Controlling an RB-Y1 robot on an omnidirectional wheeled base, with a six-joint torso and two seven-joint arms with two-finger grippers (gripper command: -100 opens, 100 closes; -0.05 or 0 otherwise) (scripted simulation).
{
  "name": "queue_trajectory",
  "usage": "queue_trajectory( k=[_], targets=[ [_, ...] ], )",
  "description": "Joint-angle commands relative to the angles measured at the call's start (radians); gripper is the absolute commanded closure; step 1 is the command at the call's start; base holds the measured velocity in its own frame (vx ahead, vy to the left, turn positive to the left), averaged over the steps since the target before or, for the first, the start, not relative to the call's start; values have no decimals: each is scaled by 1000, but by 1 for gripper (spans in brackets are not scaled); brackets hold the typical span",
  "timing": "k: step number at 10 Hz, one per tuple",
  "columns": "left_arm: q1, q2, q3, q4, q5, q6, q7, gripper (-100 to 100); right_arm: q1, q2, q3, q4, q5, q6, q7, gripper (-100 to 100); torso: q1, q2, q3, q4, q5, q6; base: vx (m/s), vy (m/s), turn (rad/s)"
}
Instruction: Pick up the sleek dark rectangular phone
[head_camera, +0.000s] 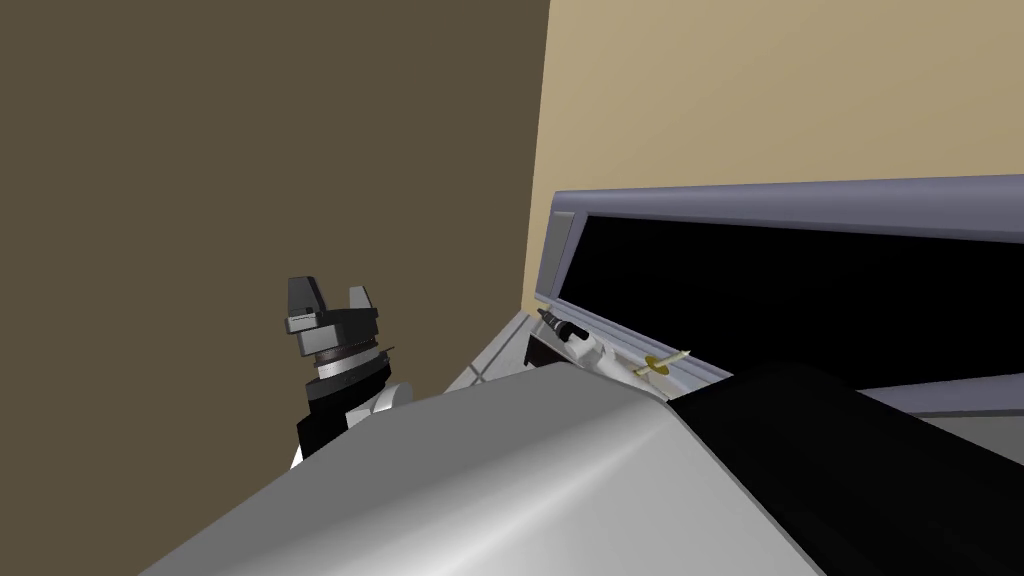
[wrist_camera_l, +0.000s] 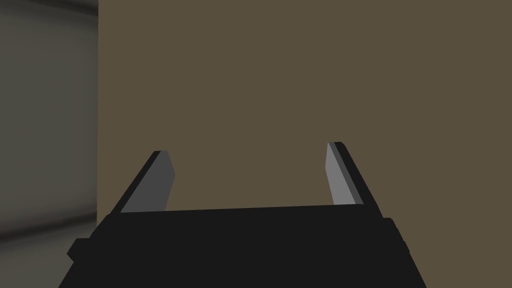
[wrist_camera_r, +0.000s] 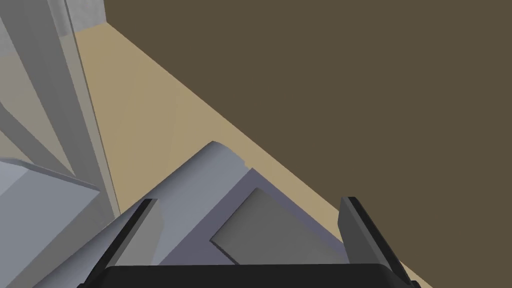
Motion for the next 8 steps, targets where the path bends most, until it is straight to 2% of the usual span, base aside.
queue_trajectory(
  k=[1, 2, 4, 5, 6, 7, 8],
  targets=[
    [0, 0, 0, 0, 0, 0, 0, 0, -7, -36, 18, 42, -39, 49, 14, -100, 0, 0, 0, 0, 0, 0, 0, -24, 233],
    [0, 0, 0, 0, 0, 0, 0, 0, -7, -36, 18, 42, -39, 49, 14, -100, 0, 0, 0, 0, 0, -1, 2, -25, 97],
    [0, 0, 0, 0, 0, 0, 0, 0, -30, -92, 58, 128, -111, 105, 36, -100, -1, 0, 0, 0, 0, -1, -3, -31, 252],
    [0, 0, 0, 0, 0, 0, 0, 0, -30, -92, 58, 142, -111, 114, 36, -100, -1, 0, 0, 0, 0, 0, 0, -37, 115],
    [0, 0, 0, 0, 0, 0, 0, 0, -40, -117, 79, 189, -147, 144, 47, -100, -1, 0, 0, 0, 0, 0, 1, -31, 194],
    [0, 0, 0, 0, 0, 0, 0, 0, -40, -117, 79, 191, -147, 144, 47, -100, -1, 0, 0, 0, 0, 0, -1, -32, 99],
    [0, 0, 0, 0, 0, 0, 0, 0, -50, -141, 99, 229, -182, 174, 56, -100, -1, 0, 0, 0, 0, 0, -7, -33, 186]
  ],
)
